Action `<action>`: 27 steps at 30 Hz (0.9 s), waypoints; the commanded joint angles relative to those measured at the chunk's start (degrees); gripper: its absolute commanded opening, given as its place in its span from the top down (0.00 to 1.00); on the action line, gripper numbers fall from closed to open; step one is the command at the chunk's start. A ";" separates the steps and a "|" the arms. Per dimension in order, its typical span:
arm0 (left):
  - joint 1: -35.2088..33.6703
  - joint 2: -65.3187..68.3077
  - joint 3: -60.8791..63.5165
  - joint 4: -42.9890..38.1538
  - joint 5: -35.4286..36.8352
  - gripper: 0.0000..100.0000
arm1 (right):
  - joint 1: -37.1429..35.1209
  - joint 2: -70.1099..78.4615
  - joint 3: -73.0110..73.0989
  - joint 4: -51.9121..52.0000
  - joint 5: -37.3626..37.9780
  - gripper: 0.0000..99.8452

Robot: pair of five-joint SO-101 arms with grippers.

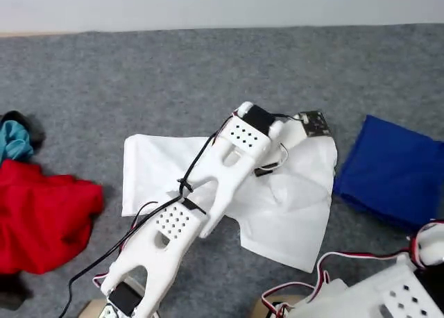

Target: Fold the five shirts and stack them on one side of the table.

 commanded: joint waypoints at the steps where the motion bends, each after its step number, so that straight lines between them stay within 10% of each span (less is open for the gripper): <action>1: -1.14 0.00 -4.62 1.49 -0.62 0.84 | -0.31 -0.22 -0.26 0.57 0.18 0.98; 17: -4.40 -4.75 -6.46 1.67 -0.44 0.81 | -0.31 -0.75 -0.26 1.80 0.44 0.98; 27: 0.97 -28.04 17.80 1.76 -0.53 0.81 | -0.04 -0.75 -0.35 2.15 0.44 0.99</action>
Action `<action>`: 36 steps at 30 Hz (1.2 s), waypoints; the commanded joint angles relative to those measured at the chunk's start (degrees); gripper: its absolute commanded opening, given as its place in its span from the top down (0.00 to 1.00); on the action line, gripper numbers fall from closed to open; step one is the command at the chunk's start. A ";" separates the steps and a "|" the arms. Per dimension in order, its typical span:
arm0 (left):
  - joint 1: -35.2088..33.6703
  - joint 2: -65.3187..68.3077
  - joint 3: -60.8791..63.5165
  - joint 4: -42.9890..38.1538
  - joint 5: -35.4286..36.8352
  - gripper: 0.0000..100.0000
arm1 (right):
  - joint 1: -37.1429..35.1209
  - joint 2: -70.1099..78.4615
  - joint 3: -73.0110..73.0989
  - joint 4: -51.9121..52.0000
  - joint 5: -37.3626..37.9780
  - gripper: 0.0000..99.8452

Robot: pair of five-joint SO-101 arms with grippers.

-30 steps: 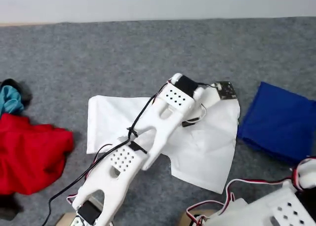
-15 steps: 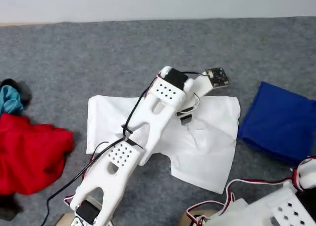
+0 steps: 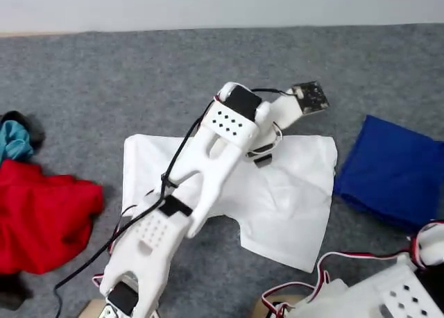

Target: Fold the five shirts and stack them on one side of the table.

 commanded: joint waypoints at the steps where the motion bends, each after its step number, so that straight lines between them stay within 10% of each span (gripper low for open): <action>1: 3.34 -12.40 10.77 1.76 -0.18 0.81 | -0.13 -0.75 -0.35 1.89 0.44 0.99; 9: 10.64 -23.47 31.78 -0.88 -0.09 0.83 | -0.22 -0.75 -0.35 1.89 0.44 0.99; 36: 9.23 -19.69 32.31 -15.47 1.67 0.84 | -0.13 -0.75 -0.35 1.98 0.44 0.99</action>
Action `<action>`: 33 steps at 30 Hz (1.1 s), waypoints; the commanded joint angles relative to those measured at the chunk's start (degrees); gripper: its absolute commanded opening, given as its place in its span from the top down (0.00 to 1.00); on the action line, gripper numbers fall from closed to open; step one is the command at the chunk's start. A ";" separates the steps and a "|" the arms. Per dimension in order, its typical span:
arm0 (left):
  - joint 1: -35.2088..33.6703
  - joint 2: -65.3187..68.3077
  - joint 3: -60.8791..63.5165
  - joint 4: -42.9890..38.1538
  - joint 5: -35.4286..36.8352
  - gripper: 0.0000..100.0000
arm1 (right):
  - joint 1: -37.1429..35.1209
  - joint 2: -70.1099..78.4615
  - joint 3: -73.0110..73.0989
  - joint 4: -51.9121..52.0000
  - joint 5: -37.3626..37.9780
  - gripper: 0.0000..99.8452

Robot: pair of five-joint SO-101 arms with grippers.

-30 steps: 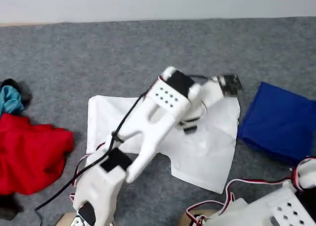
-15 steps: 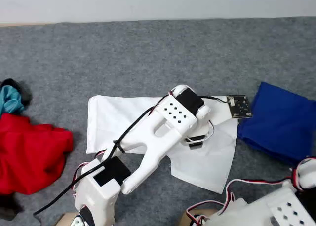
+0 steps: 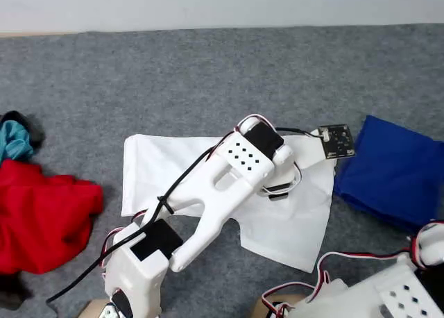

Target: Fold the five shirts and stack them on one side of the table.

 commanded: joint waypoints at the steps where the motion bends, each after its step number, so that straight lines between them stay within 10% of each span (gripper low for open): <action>1: -0.26 0.88 -0.48 -1.76 0.35 0.84 | -0.22 -0.75 -0.35 1.98 0.44 0.99; 10: 0.26 2.99 -4.18 -1.76 0.09 0.99 | -0.22 -0.75 -0.35 1.98 0.35 0.99; 33: -0.53 16.44 -17.10 -10.46 0.09 0.96 | -0.22 -0.84 1.85 1.98 0.44 0.99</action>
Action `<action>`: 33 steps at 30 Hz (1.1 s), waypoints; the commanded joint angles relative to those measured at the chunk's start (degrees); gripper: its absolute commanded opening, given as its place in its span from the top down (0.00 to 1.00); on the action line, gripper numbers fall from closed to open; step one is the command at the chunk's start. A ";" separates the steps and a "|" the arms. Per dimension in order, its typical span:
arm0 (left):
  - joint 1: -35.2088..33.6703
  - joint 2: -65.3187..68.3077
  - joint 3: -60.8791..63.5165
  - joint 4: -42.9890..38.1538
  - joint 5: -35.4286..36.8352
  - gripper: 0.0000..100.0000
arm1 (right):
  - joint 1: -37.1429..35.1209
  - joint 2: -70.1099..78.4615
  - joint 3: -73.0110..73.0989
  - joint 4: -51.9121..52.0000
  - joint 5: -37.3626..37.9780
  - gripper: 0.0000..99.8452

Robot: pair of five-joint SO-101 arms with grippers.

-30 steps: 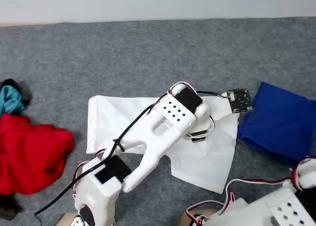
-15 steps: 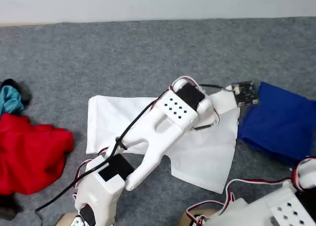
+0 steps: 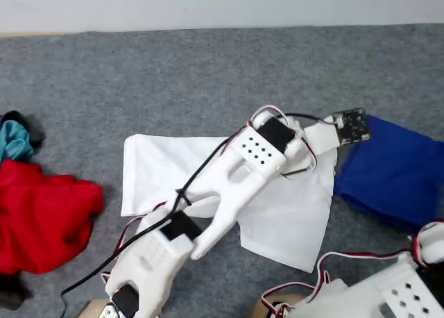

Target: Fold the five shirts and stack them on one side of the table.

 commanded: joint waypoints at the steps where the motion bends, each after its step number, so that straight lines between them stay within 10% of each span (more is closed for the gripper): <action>1: -0.97 1.85 -0.84 -2.37 0.18 0.94 | -0.13 -0.48 -0.35 1.98 0.44 0.99; 21: -11.52 8.53 -11.38 -1.93 -1.49 0.83 | -0.31 -0.48 2.64 1.45 0.44 0.99; 29: -8.35 8.88 -31.60 23.82 -1.58 0.83 | -0.31 -0.48 2.64 1.36 0.26 0.99; 33: -6.68 8.00 -28.97 24.09 -0.62 0.83 | -0.31 -0.48 2.64 1.36 0.18 0.99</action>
